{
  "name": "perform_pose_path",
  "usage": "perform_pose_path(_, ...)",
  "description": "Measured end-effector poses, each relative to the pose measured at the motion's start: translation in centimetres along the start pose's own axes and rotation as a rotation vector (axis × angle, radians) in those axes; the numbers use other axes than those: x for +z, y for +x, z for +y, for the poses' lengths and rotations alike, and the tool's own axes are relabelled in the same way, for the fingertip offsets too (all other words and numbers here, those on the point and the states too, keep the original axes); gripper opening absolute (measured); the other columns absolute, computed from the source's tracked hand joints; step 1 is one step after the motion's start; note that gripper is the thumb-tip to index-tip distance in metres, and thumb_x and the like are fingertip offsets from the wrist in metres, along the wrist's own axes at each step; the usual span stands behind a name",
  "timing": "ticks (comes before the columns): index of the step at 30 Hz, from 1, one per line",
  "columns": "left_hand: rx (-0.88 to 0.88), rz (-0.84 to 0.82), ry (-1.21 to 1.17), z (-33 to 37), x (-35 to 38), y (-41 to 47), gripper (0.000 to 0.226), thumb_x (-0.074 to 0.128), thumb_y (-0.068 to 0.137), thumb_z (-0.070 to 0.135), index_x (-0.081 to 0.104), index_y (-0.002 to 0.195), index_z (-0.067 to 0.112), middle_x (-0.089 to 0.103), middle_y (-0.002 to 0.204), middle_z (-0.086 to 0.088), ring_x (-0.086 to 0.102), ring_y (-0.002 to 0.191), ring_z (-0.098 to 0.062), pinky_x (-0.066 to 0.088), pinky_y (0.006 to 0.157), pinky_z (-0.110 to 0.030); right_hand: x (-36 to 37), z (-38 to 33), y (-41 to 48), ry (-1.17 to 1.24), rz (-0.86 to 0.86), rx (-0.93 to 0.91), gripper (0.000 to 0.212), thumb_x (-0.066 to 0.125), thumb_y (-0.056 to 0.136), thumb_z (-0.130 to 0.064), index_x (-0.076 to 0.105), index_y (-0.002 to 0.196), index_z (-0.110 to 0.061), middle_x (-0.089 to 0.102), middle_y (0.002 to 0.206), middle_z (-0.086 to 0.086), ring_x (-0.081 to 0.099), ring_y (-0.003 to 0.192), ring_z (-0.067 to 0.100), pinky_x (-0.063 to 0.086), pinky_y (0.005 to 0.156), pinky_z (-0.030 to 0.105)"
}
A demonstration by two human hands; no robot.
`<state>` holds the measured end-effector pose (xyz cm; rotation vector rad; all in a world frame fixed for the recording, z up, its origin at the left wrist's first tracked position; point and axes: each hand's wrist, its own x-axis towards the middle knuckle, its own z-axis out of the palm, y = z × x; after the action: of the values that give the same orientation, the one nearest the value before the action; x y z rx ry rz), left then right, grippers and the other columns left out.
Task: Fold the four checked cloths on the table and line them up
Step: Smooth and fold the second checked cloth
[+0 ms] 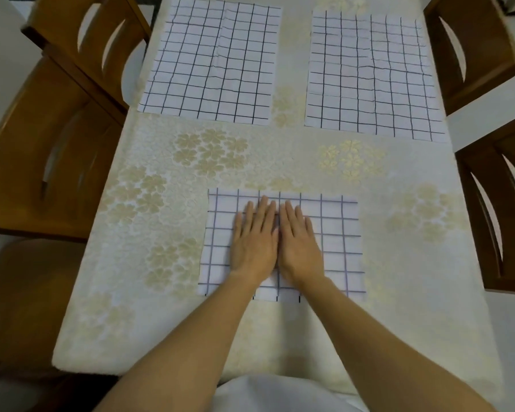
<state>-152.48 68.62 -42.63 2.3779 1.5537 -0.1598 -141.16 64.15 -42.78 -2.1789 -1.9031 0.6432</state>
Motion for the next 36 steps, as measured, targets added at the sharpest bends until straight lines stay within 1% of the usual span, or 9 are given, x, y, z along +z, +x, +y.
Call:
perform_pose_path(5,0.009,-0.025,0.052,-3.9,0.3,-0.6,0.066,0.001,0.102,0.062,-0.018,0.159,0.036,-0.025,0.166,0.007,-0.021,0.155,-0.02,-0.006,0.126,-0.047,-0.4,3.5,-1.4,-0.205,-0.058,0.037,0.065,0.003,0.104,-0.057,-0.018,0.158,-0.027,-0.025,0.164,-0.011,-0.026,0.151,0.016,-0.013,0.124,0.043)
perform_pose_path(12,-0.14,-0.003,0.049,-8.6,-0.8,-0.3,0.07,-0.01,0.098,0.067,-0.022,0.158,0.032,-0.03,0.165,0.008,-0.022,0.154,-0.019,-0.006,0.126,-0.049,-4.4,11.2,-2.8,-0.164,-0.063,0.294,0.074,0.006,0.101,-0.066,-0.02,0.157,-0.024,-0.027,0.164,-0.006,-0.026,0.151,0.018,-0.013,0.124,0.04)
perform_pose_path(15,-0.157,0.065,0.033,-7.8,-1.6,-0.1,0.073,0.001,0.102,0.063,-0.016,0.16,0.024,-0.025,0.167,0.001,-0.019,0.155,-0.023,-0.007,0.126,-0.048,-6.0,11.7,-2.4,-0.025,0.047,0.378,0.072,0.03,0.105,-0.051,0.01,0.16,-0.008,0.004,0.168,0.012,0.005,0.154,0.032,0.007,0.126,0.045)
perform_pose_path(17,-0.054,0.096,0.008,-5.5,-2.1,-0.1,0.072,0.014,0.105,0.057,-0.011,0.162,0.02,-0.019,0.169,-0.002,-0.018,0.155,-0.022,-0.009,0.127,-0.045,-6.7,10.6,-2.6,0.065,0.25,0.411,0.058,0.044,0.104,-0.034,0.034,0.152,-0.004,0.034,0.155,0.021,0.036,0.139,0.039,0.032,0.116,0.049)
perform_pose_path(19,0.093,0.046,-0.007,-2.7,-2.0,0.1,0.069,0.017,0.107,0.052,-0.008,0.162,0.018,-0.017,0.169,0.0,-0.019,0.155,-0.02,-0.009,0.127,-0.042,-6.7,9.2,-2.9,0.143,0.331,0.435,0.049,0.047,0.103,-0.027,0.043,0.147,-0.005,0.045,0.142,0.019,0.052,0.12,0.036,0.044,0.103,0.048)
perform_pose_path(27,0.196,-0.09,-0.005,0.1,-0.8,3.8,0.069,0.016,0.107,0.056,-0.006,0.163,0.022,-0.014,0.17,0.005,-0.016,0.156,-0.018,-0.008,0.127,-0.041,-8.9,9.1,-2.0,0.463,0.177,0.668,0.049,0.052,0.102,-0.026,0.045,0.144,-0.001,0.062,0.127,0.015,0.059,0.107,0.028,0.04,0.088,0.029)
perform_pose_path(31,0.198,-0.086,0.028,-0.2,-0.3,3.8,0.071,0.009,0.105,0.06,-0.014,0.161,0.023,-0.021,0.168,0.006,-0.02,0.155,-0.018,-0.008,0.126,-0.042,-9.8,10.2,-1.3,0.477,0.058,0.69,0.047,0.053,0.102,-0.031,0.049,0.14,-0.004,0.061,0.132,0.015,0.059,0.11,0.028,0.043,0.088,0.032)
perform_pose_path(33,0.194,-0.086,0.031,-0.2,-0.3,3.6,0.073,0.008,0.104,0.062,-0.015,0.161,0.023,-0.023,0.167,0.005,-0.022,0.154,-0.019,-0.009,0.126,-0.043,-9.8,10.3,-1.0,0.505,0.036,0.724,0.043,0.055,0.101,-0.033,0.056,0.13,-0.001,0.064,0.122,0.019,0.06,0.102,0.031,0.047,0.086,0.036)
perform_pose_path(36,0.184,-0.086,-0.011,0.0,-0.4,3.1,0.074,0.008,0.103,0.063,-0.015,0.161,0.023,-0.024,0.167,0.005,-0.023,0.154,-0.02,-0.009,0.126,-0.045,-9.5,10.7,-1.0,0.519,0.016,0.724,0.039,0.056,0.1,-0.031,0.056,0.074,-0.002,0.049,0.069,0.022,0.05,0.068,0.034,0.042,0.066,0.035)
